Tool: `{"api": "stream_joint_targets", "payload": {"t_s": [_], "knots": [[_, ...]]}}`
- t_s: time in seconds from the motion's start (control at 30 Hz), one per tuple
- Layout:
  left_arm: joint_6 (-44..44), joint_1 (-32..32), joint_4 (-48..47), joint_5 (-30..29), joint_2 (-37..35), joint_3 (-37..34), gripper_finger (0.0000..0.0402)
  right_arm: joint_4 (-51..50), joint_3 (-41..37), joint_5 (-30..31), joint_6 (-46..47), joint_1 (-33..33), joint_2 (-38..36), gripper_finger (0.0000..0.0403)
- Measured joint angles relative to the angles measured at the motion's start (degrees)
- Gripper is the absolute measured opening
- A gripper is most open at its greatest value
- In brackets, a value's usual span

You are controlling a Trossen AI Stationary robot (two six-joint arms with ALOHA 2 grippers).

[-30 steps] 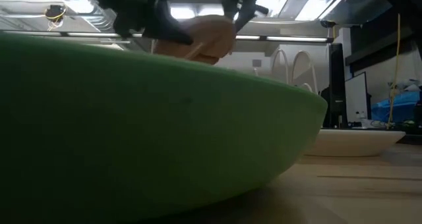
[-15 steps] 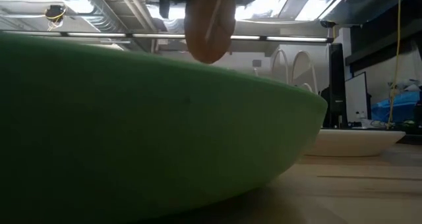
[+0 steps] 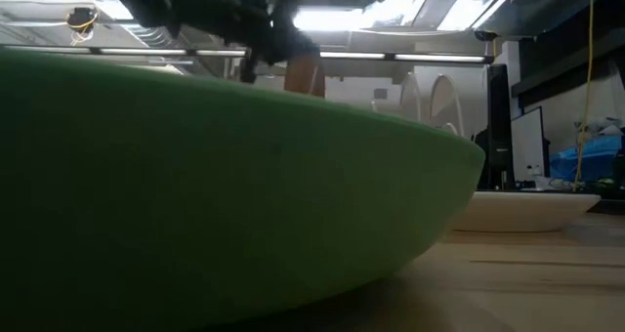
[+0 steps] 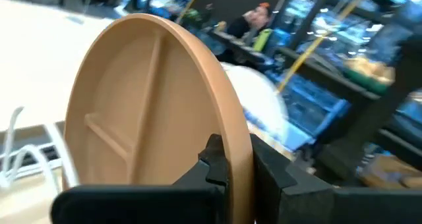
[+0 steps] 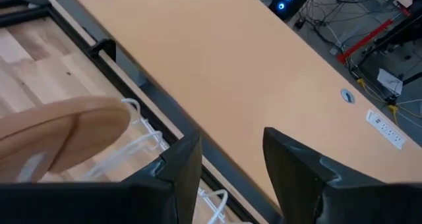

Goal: Sort dishes
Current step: Put the brown plate in the dish rack, then put the green plate in the dish rack

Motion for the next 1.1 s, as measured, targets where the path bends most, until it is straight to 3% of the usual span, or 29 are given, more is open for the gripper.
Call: {"api": "stream_joint_targets", "payload": {"t_s": [0.47, 0.83, 1.1], "knots": [[-4.4, 4.2, -0.2, 0.8, 10.4, 0.0, 0.0062, 0.0, -7.2, 0.0, 0.0, 0.0, 0.0, 0.0166], [-0.9, 4.9, 3.4, 0.8, 10.3, 0.0, 0.0159, -0.2, -8.7, -1.5, 0.0, 0.0, 0.0, 0.0166], [11.2, 4.1, 10.1, 0.9, 7.0, 0.0, 0.0177, -4.7, -8.7, -3.1, 0.0, 0.1, 0.0, 0.0166]]}}
